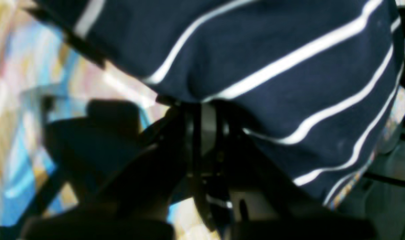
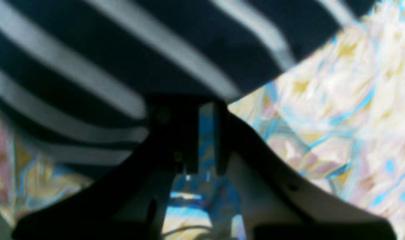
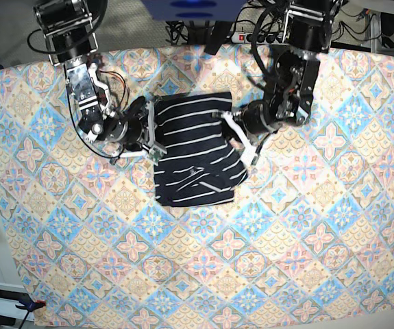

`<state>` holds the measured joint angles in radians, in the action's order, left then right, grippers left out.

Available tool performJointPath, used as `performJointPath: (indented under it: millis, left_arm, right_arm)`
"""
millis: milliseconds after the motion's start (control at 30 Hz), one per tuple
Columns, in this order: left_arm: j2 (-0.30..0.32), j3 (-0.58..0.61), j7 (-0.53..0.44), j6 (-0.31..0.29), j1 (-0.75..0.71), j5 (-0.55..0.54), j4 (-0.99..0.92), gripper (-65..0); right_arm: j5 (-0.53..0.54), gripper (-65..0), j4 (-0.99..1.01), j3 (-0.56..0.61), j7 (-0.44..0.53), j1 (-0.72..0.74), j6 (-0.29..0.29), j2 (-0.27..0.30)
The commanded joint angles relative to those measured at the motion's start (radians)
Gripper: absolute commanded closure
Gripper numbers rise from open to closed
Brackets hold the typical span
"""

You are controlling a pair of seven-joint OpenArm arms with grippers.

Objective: Fold the T-shirt properly
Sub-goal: 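Grasp the folded bundle sides with both grippers and slide it aside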

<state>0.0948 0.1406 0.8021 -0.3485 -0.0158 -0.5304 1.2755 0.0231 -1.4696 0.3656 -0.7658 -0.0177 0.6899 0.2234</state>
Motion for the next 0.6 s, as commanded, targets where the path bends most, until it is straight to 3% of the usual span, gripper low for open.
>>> performJointPath:
  millis: [0, 233, 333, 567]
  left_arm:
    - [-0.008, -0.002, -0.046, -0.002, 0.032, 0.013, -0.007, -1.4]
    - [-0.014, 0.069, -0.106, -0.002, 0.133, 0.036, -0.124, -1.3]
    - [-0.011, 0.034, -0.102, 0.001, 0.116, 0.033, -0.043, -1.2]
    - [0.079, -0.055, -0.100, 0.045, -0.019, 0.026, 0.172, -1.2]
  right_arm:
    - [0.018, -7.2, -0.042, 0.006, 0.019, 0.002, 0.008, -0.003]
    - [0.016, -7.2, -0.092, -0.006, 0.006, -0.038, 0.008, 0.001]
    - [0.018, -7.1, -0.150, -0.079, 0.006, -0.058, 0.008, 0.026]
    - [0.021, -7.2, -0.388, -0.178, -0.002, -0.146, 0.008, 0.029]
